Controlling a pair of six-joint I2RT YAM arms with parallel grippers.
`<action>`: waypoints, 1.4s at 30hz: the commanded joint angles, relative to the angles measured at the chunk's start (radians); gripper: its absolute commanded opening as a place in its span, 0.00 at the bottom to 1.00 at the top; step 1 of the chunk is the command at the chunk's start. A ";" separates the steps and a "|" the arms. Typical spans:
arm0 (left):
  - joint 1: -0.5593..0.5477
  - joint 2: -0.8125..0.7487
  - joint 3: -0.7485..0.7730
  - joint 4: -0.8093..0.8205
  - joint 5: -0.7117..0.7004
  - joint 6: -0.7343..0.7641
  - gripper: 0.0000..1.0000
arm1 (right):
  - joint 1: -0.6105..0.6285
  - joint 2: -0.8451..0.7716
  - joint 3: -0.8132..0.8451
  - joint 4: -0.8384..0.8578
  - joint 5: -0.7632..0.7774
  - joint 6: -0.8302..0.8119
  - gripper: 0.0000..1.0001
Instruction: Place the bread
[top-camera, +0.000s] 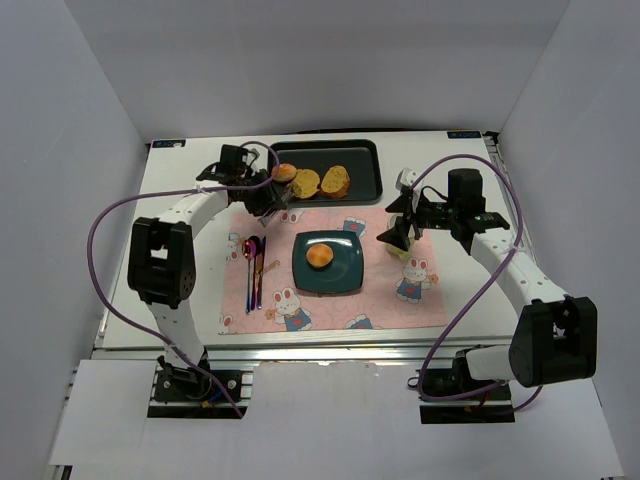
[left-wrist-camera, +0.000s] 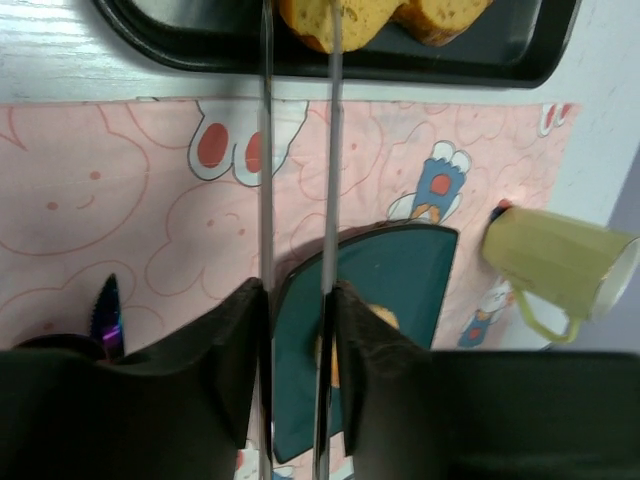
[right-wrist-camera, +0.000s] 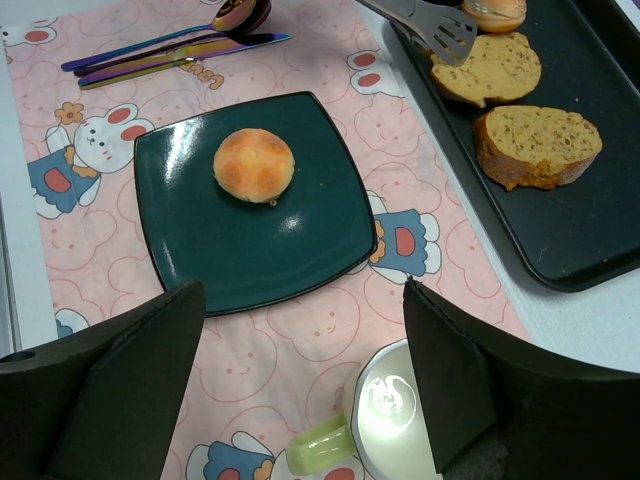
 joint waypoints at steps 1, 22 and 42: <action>0.000 -0.026 0.005 0.057 0.040 -0.022 0.39 | -0.005 -0.013 0.016 0.029 -0.020 0.006 0.84; -0.017 -0.210 -0.102 0.312 0.191 -0.285 0.05 | -0.022 -0.061 0.007 0.027 -0.016 -0.006 0.84; -0.255 -0.534 -0.309 -0.240 0.074 -0.039 0.12 | -0.056 -0.028 0.064 0.015 -0.033 -0.002 0.85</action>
